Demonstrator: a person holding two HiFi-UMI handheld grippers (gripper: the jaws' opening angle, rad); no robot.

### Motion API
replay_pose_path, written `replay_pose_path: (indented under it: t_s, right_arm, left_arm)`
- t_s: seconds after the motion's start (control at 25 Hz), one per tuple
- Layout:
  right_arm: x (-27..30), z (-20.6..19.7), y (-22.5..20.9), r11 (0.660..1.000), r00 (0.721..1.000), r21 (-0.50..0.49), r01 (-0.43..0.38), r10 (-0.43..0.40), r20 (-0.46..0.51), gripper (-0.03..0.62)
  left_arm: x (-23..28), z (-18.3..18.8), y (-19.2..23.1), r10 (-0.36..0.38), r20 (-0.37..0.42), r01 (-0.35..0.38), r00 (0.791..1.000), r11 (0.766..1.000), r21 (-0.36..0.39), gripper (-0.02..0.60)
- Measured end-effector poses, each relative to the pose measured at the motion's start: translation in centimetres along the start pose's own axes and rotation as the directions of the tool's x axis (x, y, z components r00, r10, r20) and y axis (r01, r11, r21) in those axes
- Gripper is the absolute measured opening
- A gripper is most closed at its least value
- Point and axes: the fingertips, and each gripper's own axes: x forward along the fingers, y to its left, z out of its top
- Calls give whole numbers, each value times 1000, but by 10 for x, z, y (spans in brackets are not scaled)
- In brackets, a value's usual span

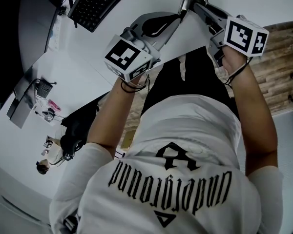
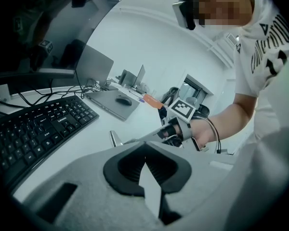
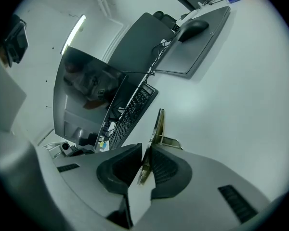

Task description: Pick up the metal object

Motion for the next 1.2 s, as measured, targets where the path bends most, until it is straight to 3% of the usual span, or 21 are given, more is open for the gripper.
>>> replay_pose_path:
  t_s: [0.36,0.64,0.96,1.2]
  right_arm:
    - [2,3,8,1000,1000,-3,-3,3,-3,25]
    - [-3,0,31,997,1000,-79,-11,13,16,17]
    - [-27,0,86,972,993,-231,-50,73,89,15]
    - [-60,7,159,916,976,-396,-71,145,160,15]
  left_arm:
    - [-14,6,-5,19,24,-18,1000,1000,-8,15]
    - [-42,4,-13,44,46,-44,998,999,-2,15]
    - [-83,12,-34,52,84,-57,995,997,53,15]
    - [-130,38,-57,55,139,-72,989,990,120,15]
